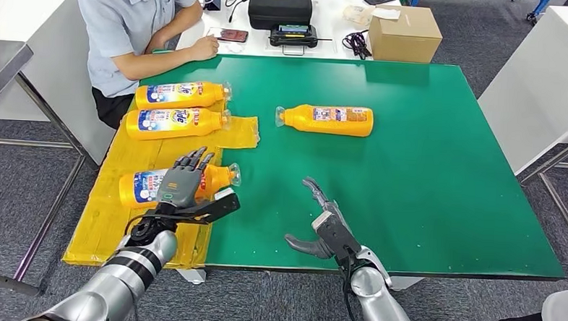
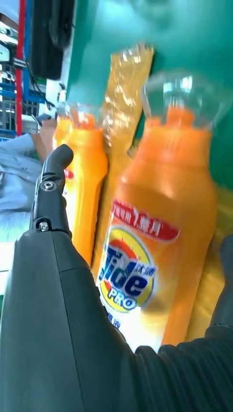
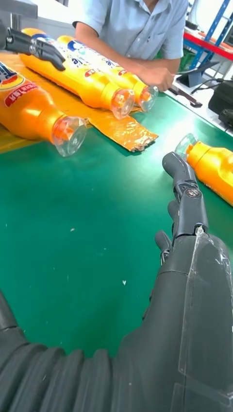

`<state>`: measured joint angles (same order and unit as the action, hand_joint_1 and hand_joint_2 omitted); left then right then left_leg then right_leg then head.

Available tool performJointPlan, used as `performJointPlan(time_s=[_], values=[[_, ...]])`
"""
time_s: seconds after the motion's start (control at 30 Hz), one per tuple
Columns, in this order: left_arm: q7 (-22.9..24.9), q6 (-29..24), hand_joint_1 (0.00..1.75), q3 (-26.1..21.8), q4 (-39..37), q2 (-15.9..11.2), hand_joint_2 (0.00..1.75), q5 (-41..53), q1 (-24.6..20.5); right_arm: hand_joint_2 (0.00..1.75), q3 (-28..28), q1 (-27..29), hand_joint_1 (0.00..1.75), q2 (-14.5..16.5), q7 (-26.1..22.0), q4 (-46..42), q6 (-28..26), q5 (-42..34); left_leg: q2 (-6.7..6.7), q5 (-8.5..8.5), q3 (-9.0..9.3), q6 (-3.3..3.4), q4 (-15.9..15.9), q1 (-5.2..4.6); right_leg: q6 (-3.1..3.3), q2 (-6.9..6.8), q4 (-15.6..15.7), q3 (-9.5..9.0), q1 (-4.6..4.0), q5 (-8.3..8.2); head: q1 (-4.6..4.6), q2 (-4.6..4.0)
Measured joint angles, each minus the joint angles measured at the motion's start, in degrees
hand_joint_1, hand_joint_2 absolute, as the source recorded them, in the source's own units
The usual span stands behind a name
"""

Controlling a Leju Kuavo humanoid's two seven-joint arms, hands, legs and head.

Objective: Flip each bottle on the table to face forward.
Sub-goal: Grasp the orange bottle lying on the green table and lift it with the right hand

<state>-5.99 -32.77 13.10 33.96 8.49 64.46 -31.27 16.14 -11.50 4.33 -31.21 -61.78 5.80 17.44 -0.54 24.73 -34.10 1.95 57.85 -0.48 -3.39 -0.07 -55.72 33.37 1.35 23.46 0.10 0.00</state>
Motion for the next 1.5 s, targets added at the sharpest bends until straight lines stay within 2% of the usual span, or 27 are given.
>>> performJointPlan(time_s=[0.1, 0.2, 0.37, 0.47, 0.53, 0.6, 0.67, 0.73, 0.8, 0.87, 0.9, 0.97, 1.0, 1.03, 1.1, 1.17, 1.2, 1.33, 1.5], values=[[-2.81, -2.95, 0.00, -0.04, 3.44, 0.79, 1.75, -2.08, 1.75, 1.75, -0.24, 0.42, 0.00, 0.00, -0.01, -0.21, -0.66, 0.00, -0.04, 0.00, -0.05, 0.00, 0.00, 0.00, 0.00, -0.02, 0.01, 0.06, 0.00, 0.00, -0.01, 0.00], [-4.60, -6.45, 0.00, -0.84, 10.26, 2.15, 1.75, 1.76, 4.93, 1.75, -0.35, 0.60, 0.00, -0.01, -0.15, -0.34, -1.14, -0.01, -0.03, 0.00, -0.10, 0.00, 0.00, 0.00, 0.00, -0.01, 0.01, 0.11, -0.01, 0.00, -0.01, 0.00], [-12.39, -7.49, 0.00, -7.42, 20.91, 6.30, 1.75, 6.14, 9.75, 1.75, -0.36, 0.68, 0.00, 0.00, -0.74, -0.36, -1.79, -0.13, -0.01, 0.01, -0.17, 0.00, 0.00, 0.00, 0.00, 0.00, 0.01, 0.17, -0.01, 0.00, 0.01, 0.00], [-14.47, -7.49, 0.00, -10.99, 24.25, 7.89, 1.75, 7.26, 11.34, 1.75, -0.36, 0.70, 0.00, 0.00, -0.83, -0.36, -2.02, -0.16, -0.02, 0.01, -0.17, 0.00, 0.00, 0.01, 0.00, -0.01, 0.01, 0.18, -0.01, 0.00, -0.01, 0.00], [-16.29, -7.49, 0.00, -12.69, 25.92, 8.72, 1.75, 6.07, 12.09, 1.75, -0.35, 0.71, 0.00, 0.01, -0.92, -0.36, -2.09, -0.27, -0.03, 0.00, -0.17, 0.00, 0.00, 0.01, 0.00, -0.01, 0.01, 0.18, -0.01, 0.00, -0.01, 0.00], [-19.76, -7.36, 0.00, -13.47, 27.07, 9.48, 1.75, -0.30, 12.76, 1.75, -0.37, 0.86, 0.00, -0.01, -1.47, -0.52, -2.12, -1.17, -0.03, 0.00, -0.16, 0.00, 0.00, 0.01, 0.00, -0.01, 0.01, 0.19, -0.01, 0.00, -0.01, 0.00], [-23.16, -5.72, 0.00, -12.35, 27.85, 10.10, 1.75, -14.79, 13.51, 0.87, -0.91, 1.61, 0.00, 0.17, -2.42, -1.65, -1.23, -4.85, -0.05, 0.00, -0.16, 0.00, 0.00, 0.01, 0.00, -0.02, 0.01, 0.20, -0.01, 0.00, 0.00, 0.00], [-24.29, -2.55, 0.00, -9.20, 28.97, 10.38, 1.75, -31.48, 14.59, 0.00, -2.29, 2.95, 0.00, 0.84, -3.45, -3.81, -1.03, -9.56, -0.07, 0.01, -0.21, 0.00, 0.00, 0.01, 0.00, -0.03, 0.01, 0.22, -0.01, 0.00, -0.01, 0.00], [-23.47, 0.07, 0.00, -5.09, 30.64, 10.37, 1.75, -43.28, 15.80, 0.00, -4.11, 4.43, 0.00, 1.86, -4.19, -6.51, -3.59, -11.68, -0.09, 0.01, -0.28, 0.01, 0.00, 0.00, 0.00, -0.05, 0.01, 0.26, 0.00, 0.01, -0.02, 0.00], [-22.04, 1.85, 0.00, -0.79, 32.14, 10.28, 1.75, -51.08, 16.82, 0.00, -5.62, 5.82, 0.00, 2.75, -3.76, -9.39, -5.94, -12.70, -0.09, 0.03, -0.32, 0.01, 0.00, 0.00, -0.01, -0.06, 0.02, 0.29, 0.00, 0.01, -0.01, 0.00], [-21.35, 2.56, 0.00, 1.17, 32.71, 10.24, 1.75, -54.21, 17.27, 0.44, -6.15, 6.45, 0.00, 3.05, -2.98, -10.66, -6.15, -13.55, -0.08, 0.04, -0.33, 0.02, 0.00, -0.01, -0.01, -0.05, 0.03, 0.30, 0.00, 0.01, -0.01, 0.00], [-20.38, 3.72, 0.00, 4.10, 33.54, 10.10, 1.75, -59.21, 18.01, 0.44, -6.82, 7.62, 0.00, 3.40, -1.31, -12.58, -5.68, -14.89, -0.06, 0.05, -0.34, 0.02, 0.00, -0.01, -0.01, -0.04, 0.04, 0.31, 0.00, 0.01, -0.01, 0.00], [-20.27, 3.79, 0.00, 5.26, 33.88, 9.97, 1.75, -60.76, 18.32, 0.87, -7.04, 8.14, 0.00, 3.50, -0.83, -13.32, -6.21, -14.64, -0.06, 0.05, -0.34, 0.02, 0.00, -0.01, 0.00, -0.04, 0.04, 0.31, 0.00, 0.01, -0.01, 0.00], [-20.52, 3.22, 0.00, 6.21, 34.17, 9.80, 1.75, -61.31, 18.59, 0.87, -7.17, 8.58, 0.00, 3.62, -0.72, -13.90, -7.91, -13.33, -0.06, 0.05, -0.33, 0.02, 0.00, -0.01, 0.00, -0.04, 0.04, 0.31, 0.00, 0.01, -0.02, 0.00], [-21.94, 0.09, 0.00, 7.91, 34.61, 9.44, 1.75, -59.93, 19.02, 1.75, -7.34, 9.17, 0.00, 4.12, -0.84, -14.74, -14.75, -8.39, -0.06, 0.05, -0.32, 0.02, 0.00, 0.00, 0.00, -0.04, 0.03, 0.31, -0.01, 0.01, -0.02, 0.00], [-23.34, -3.32, 0.00, 9.30, 34.99, 9.18, 1.75, -57.89, 19.40, 1.75, -7.45, 9.40, 0.00, 4.93, -0.24, -15.21, -21.38, -4.25, -0.04, 0.04, -0.31, 0.01, 0.00, 0.02, 0.00, -0.03, 0.03, 0.31, -0.02, 0.01, -0.02, 0.00], [-23.67, -4.28, 0.00, 9.86, 35.25, 9.06, 1.75, -57.41, 19.63, 1.75, -7.45, 9.46, 0.00, 5.26, 0.43, -15.36, -22.99, -3.63, -0.03, 0.04, -0.30, 0.01, 0.00, 0.02, 0.00, -0.03, 0.02, 0.31, -0.03, 0.01, -0.02, 0.00], [-25.02, -5.18, 0.00, 11.51, 36.54, 8.66, 1.75, -57.98, 21.07, 1.75, -6.86, 9.68, 0.00, 5.56, 2.59, -15.66, -22.47, -5.45, -0.04, 0.04, -0.30, 0.00, -0.01, 0.02, 0.00, -0.03, 0.02, 0.31, -0.02, 0.01, -0.02, 0.00], [-26.82, -3.95, 0.00, 12.46, 38.07, 8.27, 1.75, -61.01, 22.77, 1.75, -6.34, 9.72, 0.00, 4.76, 2.49, -16.34, -22.14, -4.33, -0.05, 0.04, -0.32, 0.01, -0.01, 0.00, 0.00, -0.03, 0.03, 0.31, 0.00, 0.01, -0.01, 0.00]])
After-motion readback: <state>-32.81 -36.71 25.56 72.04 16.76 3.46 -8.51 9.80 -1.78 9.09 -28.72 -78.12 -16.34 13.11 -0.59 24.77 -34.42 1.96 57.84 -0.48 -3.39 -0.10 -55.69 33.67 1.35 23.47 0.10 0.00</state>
